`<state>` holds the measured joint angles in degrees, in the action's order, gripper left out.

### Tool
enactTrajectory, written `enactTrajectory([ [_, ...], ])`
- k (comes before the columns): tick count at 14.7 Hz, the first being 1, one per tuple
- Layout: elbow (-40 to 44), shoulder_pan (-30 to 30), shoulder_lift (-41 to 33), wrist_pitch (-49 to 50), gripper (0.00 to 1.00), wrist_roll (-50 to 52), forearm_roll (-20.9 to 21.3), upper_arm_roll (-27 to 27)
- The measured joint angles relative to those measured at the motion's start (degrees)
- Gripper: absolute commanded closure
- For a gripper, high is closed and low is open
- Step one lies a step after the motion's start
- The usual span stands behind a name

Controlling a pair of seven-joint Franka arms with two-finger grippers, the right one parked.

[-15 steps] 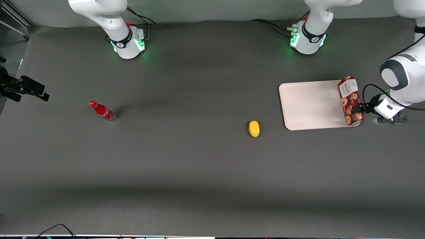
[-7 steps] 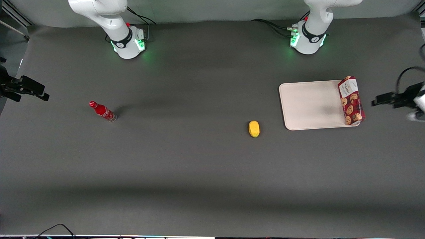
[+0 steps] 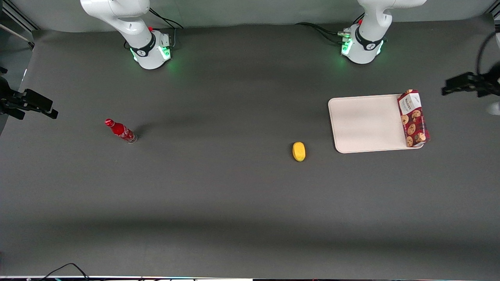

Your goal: Place red cookie box on tray

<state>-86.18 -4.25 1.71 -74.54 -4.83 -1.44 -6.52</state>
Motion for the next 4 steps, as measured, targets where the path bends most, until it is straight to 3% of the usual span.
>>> enactTrajectory([
  [4,0.16,-0.17,-0.92,0.53,0.0,4.56,0.27,4.0],
])
